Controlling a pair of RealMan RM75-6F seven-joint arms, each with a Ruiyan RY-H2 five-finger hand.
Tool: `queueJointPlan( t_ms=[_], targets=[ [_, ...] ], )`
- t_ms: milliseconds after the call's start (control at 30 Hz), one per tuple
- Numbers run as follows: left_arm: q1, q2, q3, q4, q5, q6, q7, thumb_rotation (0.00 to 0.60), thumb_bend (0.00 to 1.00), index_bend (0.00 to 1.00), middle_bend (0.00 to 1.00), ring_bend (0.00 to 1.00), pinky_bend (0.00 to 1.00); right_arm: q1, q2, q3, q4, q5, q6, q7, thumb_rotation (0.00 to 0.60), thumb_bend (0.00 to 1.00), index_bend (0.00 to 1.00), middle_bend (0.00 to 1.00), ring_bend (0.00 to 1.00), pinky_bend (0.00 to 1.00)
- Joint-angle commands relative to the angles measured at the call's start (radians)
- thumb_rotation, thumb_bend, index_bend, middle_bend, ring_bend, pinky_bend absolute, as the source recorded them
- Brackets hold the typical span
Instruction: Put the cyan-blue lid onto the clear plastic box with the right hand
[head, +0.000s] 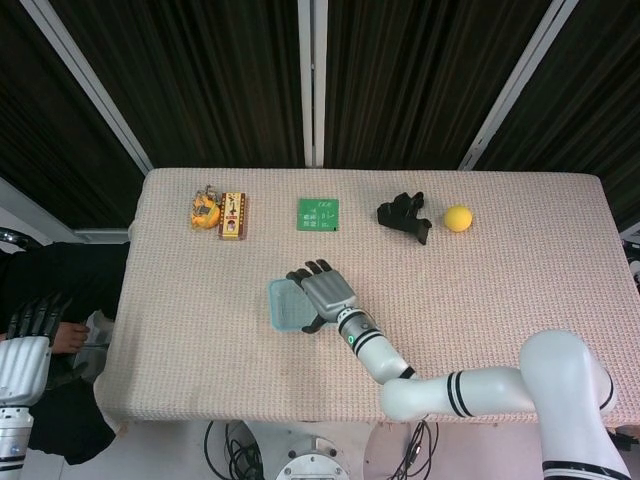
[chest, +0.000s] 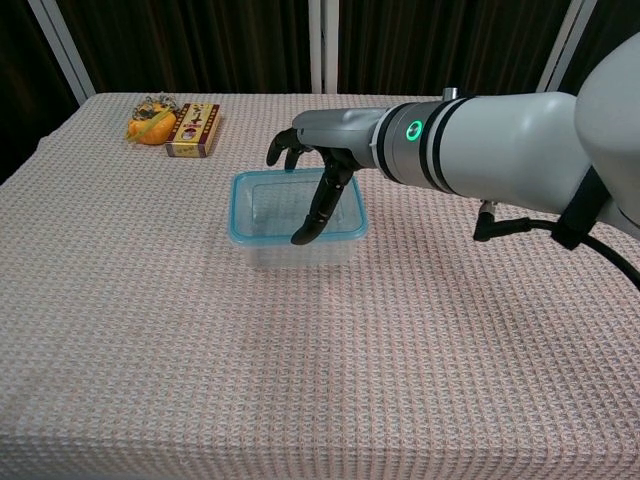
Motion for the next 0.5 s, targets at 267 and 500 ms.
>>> queueJointPlan(
  t_ms=[267,500],
  targets=[
    [0.002,-0.004,0.000,0.006,-0.001,0.001,-0.007,0.600,0.05,0.09,0.02,0.00,0.00,0.002,-0.004,-0.008,0.012,0.001,-0.009,-0.009,0.600,0.10,0.10,0.26,0.00,0.00],
    [0.001,-0.003,-0.002,0.004,0.001,0.005,-0.006,0.600,0.05,0.09,0.02,0.00,0.00,-0.007,-0.001,-0.006,0.008,-0.019,-0.006,0.003,0.600,0.00,0.00,0.17,0.00,0.00]
  ],
)
